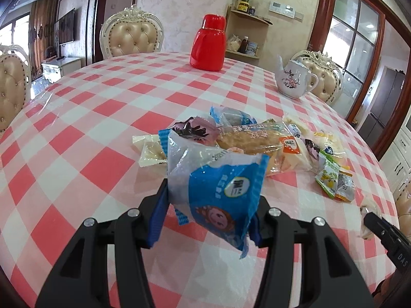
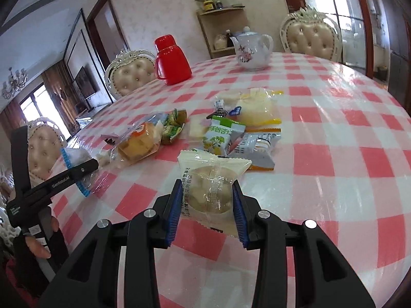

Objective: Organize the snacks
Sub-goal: 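Carry both held snacks away from the snack pile past the table edge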

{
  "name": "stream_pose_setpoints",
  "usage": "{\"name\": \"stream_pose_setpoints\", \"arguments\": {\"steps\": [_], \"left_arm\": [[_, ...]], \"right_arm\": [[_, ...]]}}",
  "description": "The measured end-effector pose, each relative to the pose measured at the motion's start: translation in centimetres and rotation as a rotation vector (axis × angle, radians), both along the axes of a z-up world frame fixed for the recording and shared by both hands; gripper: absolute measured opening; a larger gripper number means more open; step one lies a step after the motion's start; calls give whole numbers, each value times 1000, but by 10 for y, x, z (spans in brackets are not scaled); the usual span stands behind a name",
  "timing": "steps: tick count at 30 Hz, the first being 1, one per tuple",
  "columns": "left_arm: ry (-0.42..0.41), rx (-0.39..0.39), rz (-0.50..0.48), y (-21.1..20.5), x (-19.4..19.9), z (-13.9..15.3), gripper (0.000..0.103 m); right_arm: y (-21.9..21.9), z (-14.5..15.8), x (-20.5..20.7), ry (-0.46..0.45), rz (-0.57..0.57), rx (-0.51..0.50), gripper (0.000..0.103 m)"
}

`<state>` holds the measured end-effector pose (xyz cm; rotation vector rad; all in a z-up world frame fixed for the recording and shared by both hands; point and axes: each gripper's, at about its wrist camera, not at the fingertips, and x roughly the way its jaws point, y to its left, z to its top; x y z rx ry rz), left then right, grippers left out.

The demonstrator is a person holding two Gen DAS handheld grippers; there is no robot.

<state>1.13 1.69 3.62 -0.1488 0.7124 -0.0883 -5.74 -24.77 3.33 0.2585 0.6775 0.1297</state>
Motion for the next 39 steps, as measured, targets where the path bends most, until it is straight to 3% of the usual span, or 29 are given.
{"name": "stream_pose_setpoints", "arguments": {"steps": [11, 23, 31, 39], "left_arm": [[-15, -8, -10, -12, -37, 1, 52], [-13, -84, -15, -12, -82, -3, 52], [17, -65, -24, -5, -118, 5, 52], [12, 1, 25, 32, -172, 20, 53]], "right_arm": [[16, 3, -22, 27, 50, 47, 37], [41, 2, -52, 40, 97, 31, 37], [70, 9, -74, 31, 154, -6, 37], [114, 20, -99, 2, 246, -38, 38]]}}
